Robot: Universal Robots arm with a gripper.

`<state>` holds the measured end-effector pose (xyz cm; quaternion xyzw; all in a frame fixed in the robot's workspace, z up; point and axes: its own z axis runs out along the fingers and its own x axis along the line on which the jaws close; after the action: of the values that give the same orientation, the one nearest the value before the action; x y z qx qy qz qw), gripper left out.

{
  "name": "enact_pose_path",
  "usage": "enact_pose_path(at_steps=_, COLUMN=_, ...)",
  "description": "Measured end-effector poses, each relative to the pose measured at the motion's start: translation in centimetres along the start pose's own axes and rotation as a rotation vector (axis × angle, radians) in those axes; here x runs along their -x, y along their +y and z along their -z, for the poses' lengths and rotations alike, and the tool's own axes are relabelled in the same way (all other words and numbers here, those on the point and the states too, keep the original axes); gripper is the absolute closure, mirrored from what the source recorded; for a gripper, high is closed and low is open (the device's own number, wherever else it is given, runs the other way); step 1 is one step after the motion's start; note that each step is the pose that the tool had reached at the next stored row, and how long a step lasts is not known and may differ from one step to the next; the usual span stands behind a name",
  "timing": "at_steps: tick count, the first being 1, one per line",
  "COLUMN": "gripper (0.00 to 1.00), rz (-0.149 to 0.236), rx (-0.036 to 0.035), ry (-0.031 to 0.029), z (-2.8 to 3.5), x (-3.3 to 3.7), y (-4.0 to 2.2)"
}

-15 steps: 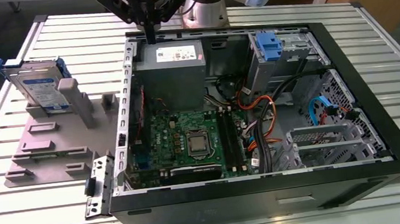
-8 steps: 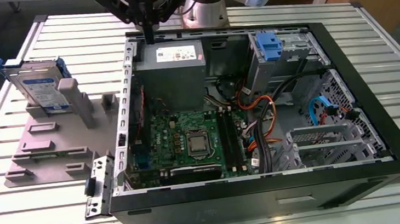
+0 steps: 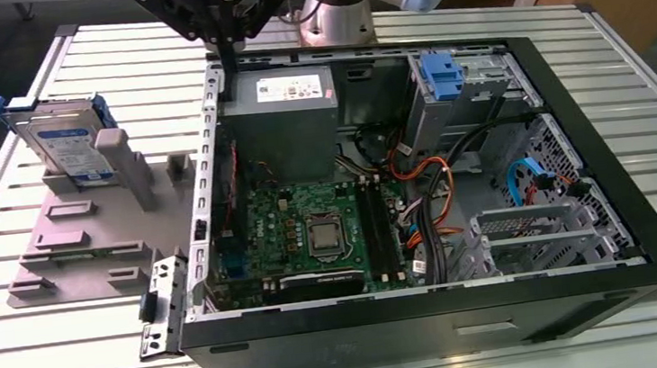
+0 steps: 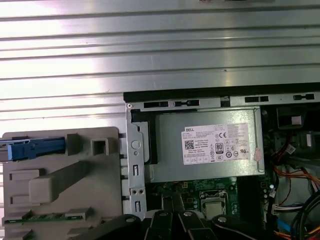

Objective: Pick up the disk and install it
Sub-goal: 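Reach for the disk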

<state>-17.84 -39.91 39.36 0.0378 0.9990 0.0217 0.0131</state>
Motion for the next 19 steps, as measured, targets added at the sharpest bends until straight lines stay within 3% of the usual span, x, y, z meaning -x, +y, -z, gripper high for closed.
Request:
enact_pose_path(at_steps=10, gripper=0.89, rz=0.000, rx=0.0002, ry=-0.0007, z=-0.04, x=-2.25, y=-0.17)
enact_pose_path(at_steps=15, gripper=0.89, rz=0.000, rx=0.0002, ry=-0.0007, z=-0.06, x=-2.98, y=-0.23)
enact_pose_path(at_steps=19, gripper=0.89, rz=0.000, rx=0.0002, ry=-0.0007, z=-0.05, x=-3.18, y=-0.25)
